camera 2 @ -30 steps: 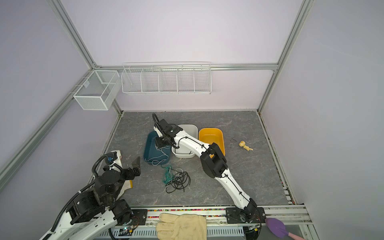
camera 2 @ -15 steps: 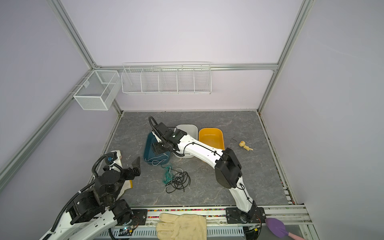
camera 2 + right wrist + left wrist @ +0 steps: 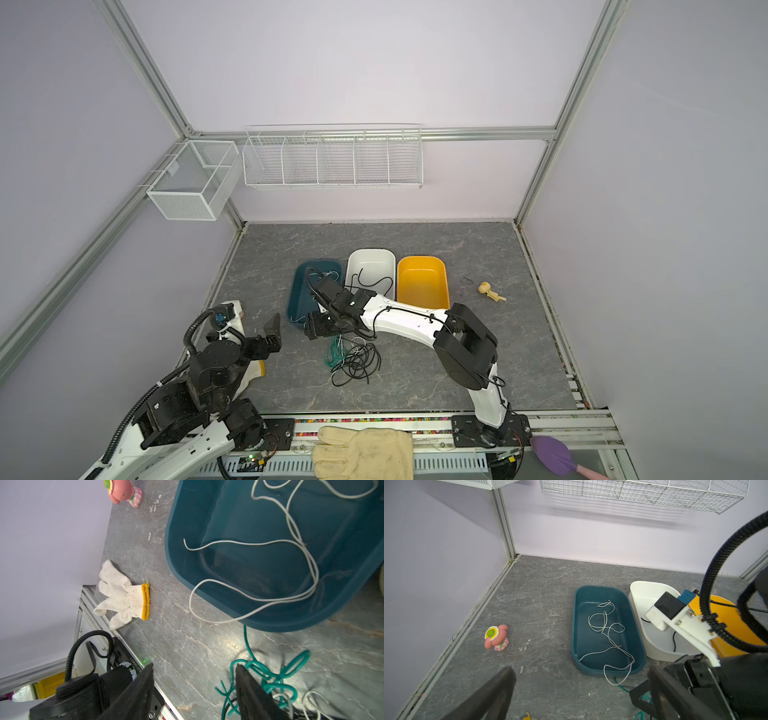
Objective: Untangle the cables
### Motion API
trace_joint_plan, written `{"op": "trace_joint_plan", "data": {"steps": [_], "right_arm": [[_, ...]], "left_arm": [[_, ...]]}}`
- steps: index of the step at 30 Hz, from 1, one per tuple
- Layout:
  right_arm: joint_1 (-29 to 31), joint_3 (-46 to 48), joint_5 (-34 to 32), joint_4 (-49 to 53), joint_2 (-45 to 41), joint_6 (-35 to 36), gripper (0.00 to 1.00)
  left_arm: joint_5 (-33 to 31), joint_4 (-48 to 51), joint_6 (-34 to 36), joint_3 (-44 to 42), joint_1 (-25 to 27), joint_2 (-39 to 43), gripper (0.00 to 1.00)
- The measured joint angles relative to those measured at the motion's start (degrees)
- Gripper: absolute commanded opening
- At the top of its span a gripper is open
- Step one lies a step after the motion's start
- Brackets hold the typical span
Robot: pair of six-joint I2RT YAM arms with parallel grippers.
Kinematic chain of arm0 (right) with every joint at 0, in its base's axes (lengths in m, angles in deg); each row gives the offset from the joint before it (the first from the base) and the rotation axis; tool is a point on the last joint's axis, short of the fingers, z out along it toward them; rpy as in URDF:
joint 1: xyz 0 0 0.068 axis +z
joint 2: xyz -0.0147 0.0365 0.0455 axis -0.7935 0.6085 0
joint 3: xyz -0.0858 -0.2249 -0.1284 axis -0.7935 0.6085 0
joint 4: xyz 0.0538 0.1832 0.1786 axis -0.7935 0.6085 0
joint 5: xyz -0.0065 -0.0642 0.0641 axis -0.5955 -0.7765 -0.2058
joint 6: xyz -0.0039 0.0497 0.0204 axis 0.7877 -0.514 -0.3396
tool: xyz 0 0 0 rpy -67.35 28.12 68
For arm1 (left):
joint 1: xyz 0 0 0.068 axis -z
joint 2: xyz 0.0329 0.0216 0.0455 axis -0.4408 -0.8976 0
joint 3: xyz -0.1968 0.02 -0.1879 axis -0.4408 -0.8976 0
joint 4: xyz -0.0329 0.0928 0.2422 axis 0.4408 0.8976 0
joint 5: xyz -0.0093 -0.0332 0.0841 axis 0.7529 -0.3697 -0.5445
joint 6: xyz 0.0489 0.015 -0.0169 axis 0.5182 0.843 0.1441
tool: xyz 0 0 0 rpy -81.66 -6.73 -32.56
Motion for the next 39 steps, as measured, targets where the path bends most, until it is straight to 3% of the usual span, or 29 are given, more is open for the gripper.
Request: {"op": "trace_joint_plan", "data": {"steps": [14, 22, 29, 34, 39], "right_arm": [[0.3, -0.3, -1.3, -3.9, 5.3, -7.0, 0.58], [0.6, -1.8, -2.6, -4.2, 5.7, -7.7, 0.36], [0.6, -3.1, -3.0, -4.4, 6.2, -7.5, 0.23], [0.6, -3.8, -3.0, -4.2, 6.6, -7.5, 0.23], [0.2, -6.3, -3.4, -3.8, 7.5, -7.0, 0.31]], "left_arm": [[0.2, 0.0, 0.0, 0.0, 0.0, 0.0, 0.99], [0.3, 0.0, 0.0, 0.0, 0.0, 0.0, 0.99], [0.4, 0.0, 0.0, 0.0, 0.0, 0.0, 0.99], [0.4, 0.0, 0.0, 0.0, 0.0, 0.0, 0.99], [0.4, 0.0, 0.0, 0.0, 0.0, 0.1, 0.99]]}}
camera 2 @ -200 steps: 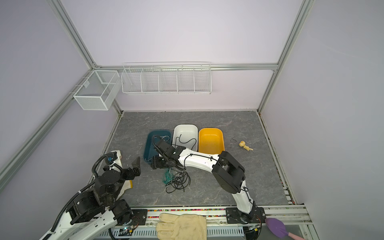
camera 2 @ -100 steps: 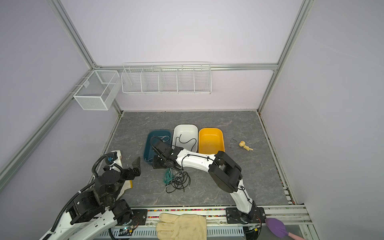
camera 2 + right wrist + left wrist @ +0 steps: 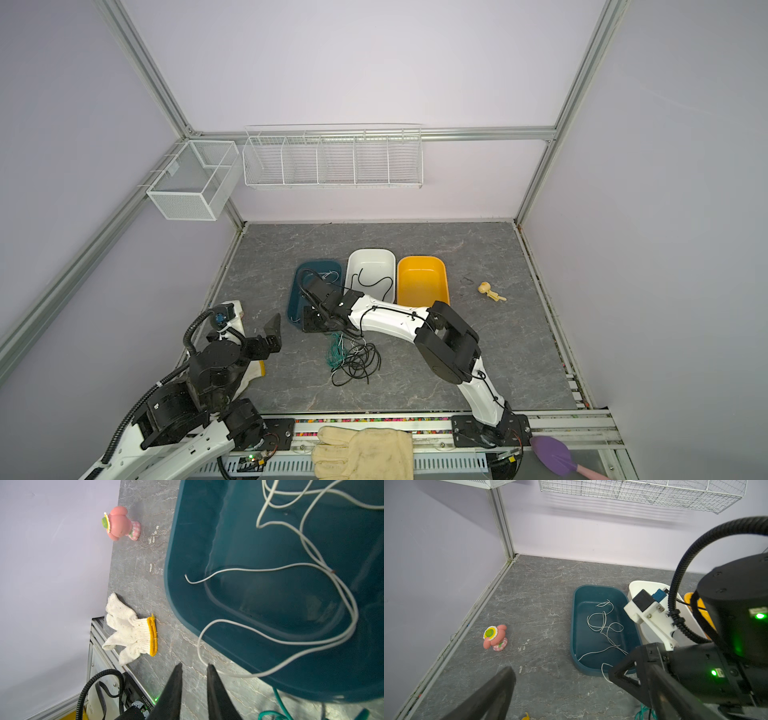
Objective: Untangle the cables
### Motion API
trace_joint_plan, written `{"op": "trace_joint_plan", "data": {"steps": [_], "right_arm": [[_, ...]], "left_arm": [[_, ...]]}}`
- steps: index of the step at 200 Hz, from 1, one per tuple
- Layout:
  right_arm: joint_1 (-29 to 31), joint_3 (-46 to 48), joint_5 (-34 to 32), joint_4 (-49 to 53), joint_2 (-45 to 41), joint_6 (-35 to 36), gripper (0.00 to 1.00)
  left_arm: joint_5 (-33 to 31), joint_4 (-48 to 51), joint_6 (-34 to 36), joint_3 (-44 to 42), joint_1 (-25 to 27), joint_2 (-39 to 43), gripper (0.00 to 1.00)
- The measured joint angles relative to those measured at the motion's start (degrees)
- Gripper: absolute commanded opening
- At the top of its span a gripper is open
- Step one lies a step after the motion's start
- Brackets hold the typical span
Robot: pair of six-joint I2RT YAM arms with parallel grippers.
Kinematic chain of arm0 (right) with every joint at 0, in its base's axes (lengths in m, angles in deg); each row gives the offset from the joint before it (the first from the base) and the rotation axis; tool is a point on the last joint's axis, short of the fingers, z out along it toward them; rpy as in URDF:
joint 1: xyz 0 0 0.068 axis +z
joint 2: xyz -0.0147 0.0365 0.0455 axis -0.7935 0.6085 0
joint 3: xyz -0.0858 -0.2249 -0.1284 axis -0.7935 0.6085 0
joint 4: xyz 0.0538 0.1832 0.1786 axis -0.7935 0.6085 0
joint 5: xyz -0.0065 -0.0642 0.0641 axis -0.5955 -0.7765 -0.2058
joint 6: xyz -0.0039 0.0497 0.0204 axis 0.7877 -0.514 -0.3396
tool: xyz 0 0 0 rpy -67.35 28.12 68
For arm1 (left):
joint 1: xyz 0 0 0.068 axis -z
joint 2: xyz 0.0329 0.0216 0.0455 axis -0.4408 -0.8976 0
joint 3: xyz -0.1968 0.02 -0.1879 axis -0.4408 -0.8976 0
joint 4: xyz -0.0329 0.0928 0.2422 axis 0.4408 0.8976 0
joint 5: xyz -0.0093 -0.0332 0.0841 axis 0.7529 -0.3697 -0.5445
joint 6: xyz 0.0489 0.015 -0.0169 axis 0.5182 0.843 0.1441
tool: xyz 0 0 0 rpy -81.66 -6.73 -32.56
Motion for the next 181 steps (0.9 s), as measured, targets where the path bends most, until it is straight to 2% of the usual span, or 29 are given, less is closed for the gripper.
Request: {"op": "trace_joint_plan", "data": {"steps": [41, 70, 103, 116, 142, 181], "right_arm": [[-2.4, -10.0, -2.8, 5.1, 5.0, 3.5, 0.53], [-4.0, -16.2, -5.3, 8.9, 9.3, 6.2, 0.56], [-4.9, -23.5, -6.1, 12.9, 16.0, 8.2, 0.55], [-5.0, -27.5, -6.0, 14.8, 19.3, 9.1, 0.5], [-5.2, -34.9, -6.1, 17.8, 25.0, 11.2, 0.34], [-6.4, -40.5, -5.8, 20.0, 27.6, 12.2, 0.1]], "left_arm": [[0.0, 0.0, 0.0, 0.0, 0.0, 0.0, 0.99], [0.0, 0.0, 0.0, 0.0, 0.0, 0.0, 0.99], [0.0, 0.0, 0.0, 0.0, 0.0, 0.0, 0.99], [0.0, 0.0, 0.0, 0.0, 0.0, 0.0, 0.99], [0.2, 0.0, 0.0, 0.0, 0.0, 0.0, 0.99], [0.5, 0.0, 0.0, 0.0, 0.0, 0.0, 0.99]]}}
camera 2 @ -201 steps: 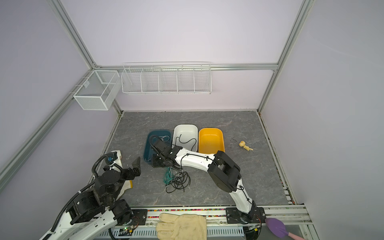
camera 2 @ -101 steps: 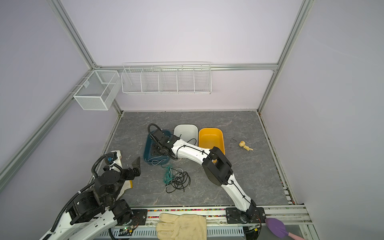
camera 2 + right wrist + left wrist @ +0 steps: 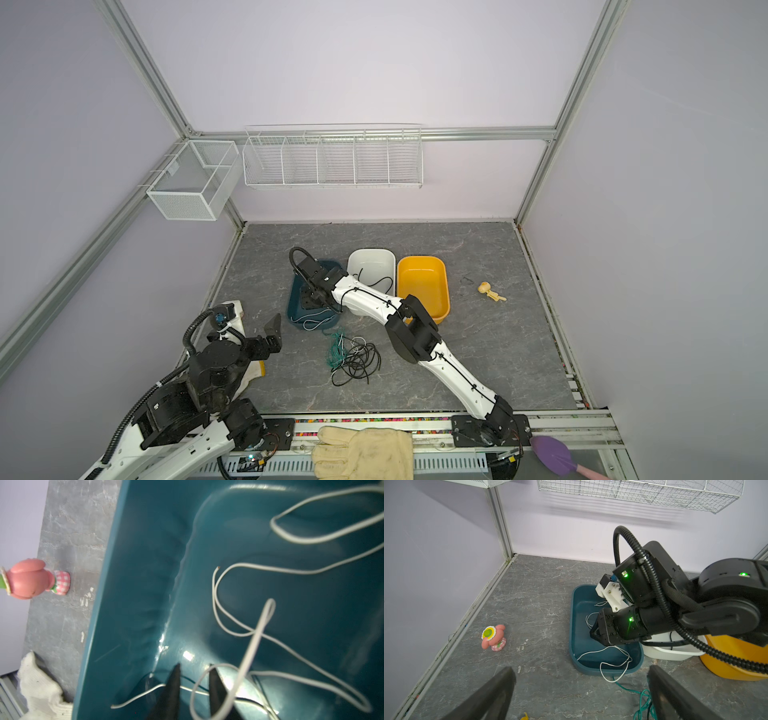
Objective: Untangle the cables
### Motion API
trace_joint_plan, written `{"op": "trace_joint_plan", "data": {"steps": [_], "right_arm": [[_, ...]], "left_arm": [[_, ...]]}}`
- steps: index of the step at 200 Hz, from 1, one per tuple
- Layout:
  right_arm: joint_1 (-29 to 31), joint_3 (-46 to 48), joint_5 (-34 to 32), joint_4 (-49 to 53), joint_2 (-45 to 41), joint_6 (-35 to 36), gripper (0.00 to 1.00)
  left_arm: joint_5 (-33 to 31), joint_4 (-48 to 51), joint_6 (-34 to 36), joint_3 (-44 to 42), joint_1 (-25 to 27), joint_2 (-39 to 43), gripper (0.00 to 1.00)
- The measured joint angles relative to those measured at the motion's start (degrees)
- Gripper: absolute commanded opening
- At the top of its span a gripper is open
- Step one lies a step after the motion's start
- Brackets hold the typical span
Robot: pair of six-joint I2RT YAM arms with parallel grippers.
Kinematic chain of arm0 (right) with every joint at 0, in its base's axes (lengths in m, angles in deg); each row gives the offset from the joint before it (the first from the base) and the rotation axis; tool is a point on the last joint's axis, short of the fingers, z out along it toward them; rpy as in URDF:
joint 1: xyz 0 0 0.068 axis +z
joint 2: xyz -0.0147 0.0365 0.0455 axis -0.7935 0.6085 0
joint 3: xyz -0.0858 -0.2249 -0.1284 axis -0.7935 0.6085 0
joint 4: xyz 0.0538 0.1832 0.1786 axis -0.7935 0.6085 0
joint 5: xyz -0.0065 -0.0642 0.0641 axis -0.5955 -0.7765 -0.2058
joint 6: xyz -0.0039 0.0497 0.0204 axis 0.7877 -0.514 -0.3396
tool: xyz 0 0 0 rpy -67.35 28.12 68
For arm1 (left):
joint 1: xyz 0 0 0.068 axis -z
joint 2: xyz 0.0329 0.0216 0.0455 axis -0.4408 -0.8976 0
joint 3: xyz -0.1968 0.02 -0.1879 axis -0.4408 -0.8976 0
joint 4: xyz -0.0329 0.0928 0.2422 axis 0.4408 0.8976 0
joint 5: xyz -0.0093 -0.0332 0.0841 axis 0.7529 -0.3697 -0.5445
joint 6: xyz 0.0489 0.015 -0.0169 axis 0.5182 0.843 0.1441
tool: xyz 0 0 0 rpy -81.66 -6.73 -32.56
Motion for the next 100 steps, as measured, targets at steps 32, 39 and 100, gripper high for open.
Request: {"op": "trace_joint_plan", "data": {"steps": [32, 39, 100], "right_arm": [[-2.5, -4.8, 1.6, 0.0, 1.5, 1.2, 0.07], [-3.0, -6.1, 1.9, 0.0, 1.8, 1.6, 0.07], [-3.5, -9.6, 1.6, -0.3, 2.2, 4.9, 0.11]], "left_arm": [[0.1, 0.0, 0.0, 0.0, 0.0, 0.0, 0.99], [0.2, 0.0, 0.0, 0.0, 0.0, 0.0, 0.99], [0.4, 0.0, 0.0, 0.0, 0.0, 0.0, 0.99]]}}
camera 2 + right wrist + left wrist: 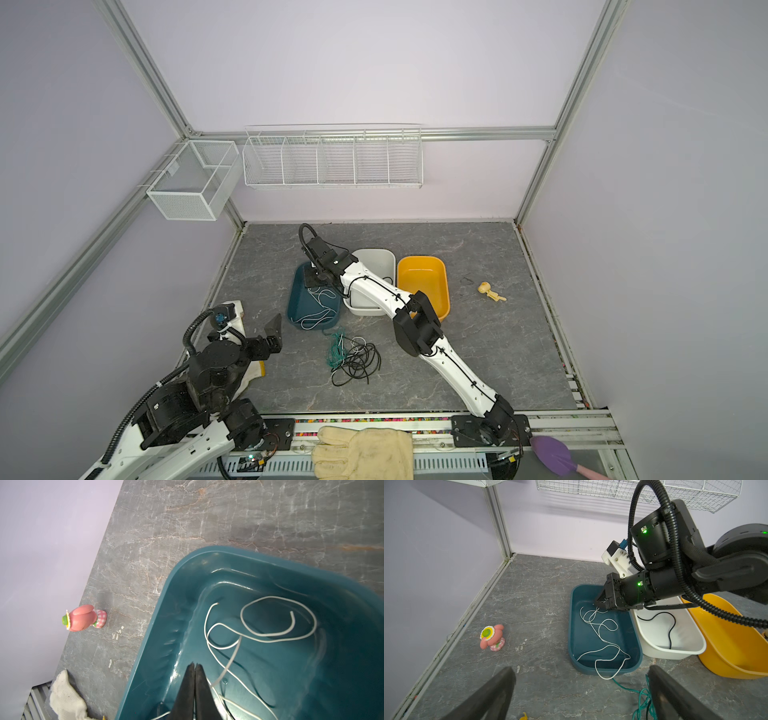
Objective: Untangle the cables
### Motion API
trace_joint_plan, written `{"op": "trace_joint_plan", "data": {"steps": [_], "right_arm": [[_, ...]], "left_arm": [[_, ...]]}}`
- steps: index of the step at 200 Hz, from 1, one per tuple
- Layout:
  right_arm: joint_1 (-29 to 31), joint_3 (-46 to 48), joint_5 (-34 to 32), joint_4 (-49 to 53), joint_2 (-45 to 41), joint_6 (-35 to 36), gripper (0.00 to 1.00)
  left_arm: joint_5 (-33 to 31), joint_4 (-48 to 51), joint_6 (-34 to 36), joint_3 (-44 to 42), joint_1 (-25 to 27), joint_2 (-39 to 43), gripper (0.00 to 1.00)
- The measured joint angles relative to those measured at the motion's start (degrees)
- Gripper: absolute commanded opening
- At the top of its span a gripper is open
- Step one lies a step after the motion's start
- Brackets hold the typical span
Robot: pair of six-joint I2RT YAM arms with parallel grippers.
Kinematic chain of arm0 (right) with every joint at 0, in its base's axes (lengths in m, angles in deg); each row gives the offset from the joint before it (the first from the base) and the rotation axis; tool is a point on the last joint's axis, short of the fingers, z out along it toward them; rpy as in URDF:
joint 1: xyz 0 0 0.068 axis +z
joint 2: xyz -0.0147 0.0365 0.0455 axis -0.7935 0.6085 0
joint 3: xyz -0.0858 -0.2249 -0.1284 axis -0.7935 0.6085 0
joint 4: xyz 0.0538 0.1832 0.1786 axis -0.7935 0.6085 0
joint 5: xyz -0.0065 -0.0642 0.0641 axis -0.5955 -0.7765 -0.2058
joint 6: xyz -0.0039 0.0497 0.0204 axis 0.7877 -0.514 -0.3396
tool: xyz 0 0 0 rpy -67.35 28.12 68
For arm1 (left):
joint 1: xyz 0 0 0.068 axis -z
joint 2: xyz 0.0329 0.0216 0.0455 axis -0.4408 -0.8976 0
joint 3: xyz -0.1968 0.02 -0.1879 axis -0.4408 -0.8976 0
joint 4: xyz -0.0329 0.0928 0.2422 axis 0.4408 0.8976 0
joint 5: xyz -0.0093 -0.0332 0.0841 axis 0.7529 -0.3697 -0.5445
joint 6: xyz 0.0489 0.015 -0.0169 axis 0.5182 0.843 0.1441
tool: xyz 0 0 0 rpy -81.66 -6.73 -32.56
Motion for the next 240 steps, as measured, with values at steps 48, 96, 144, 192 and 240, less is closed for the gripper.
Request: {"op": "trace_joint_plan", "data": {"steps": [48, 96, 144, 192, 240], "right_arm": [[0.7, 7.6, -0.3, 0.2, -1.8, 0.0, 0.44], [3.7, 24.6, -1.8, -2.7, -14.8, 3.1, 0.72], [5.1, 39.9, -1.9, -8.8, -37.6, 5.4, 0.79], [4.9, 55.9, -1.8, -10.1, -54.0, 7.1, 0.81], [5.1, 75.2, -1.5, -9.4, -70.2, 12.1, 0.81]], "left_arm": [[0.0, 0.0, 0.0, 0.0, 0.0, 0.0, 0.99], [0.4, 0.0, 0.2, 0.0, 0.0, 0.0, 0.99], [2.3, 0.0, 1.4, 0.0, -0.1, -1.6, 0.99], [7.1, -0.1, 2.8, 0.8, -0.1, -5.4, 0.99], [15.5, -0.4, 1.4, 5.0, -0.1, -17.3, 0.99]]}}
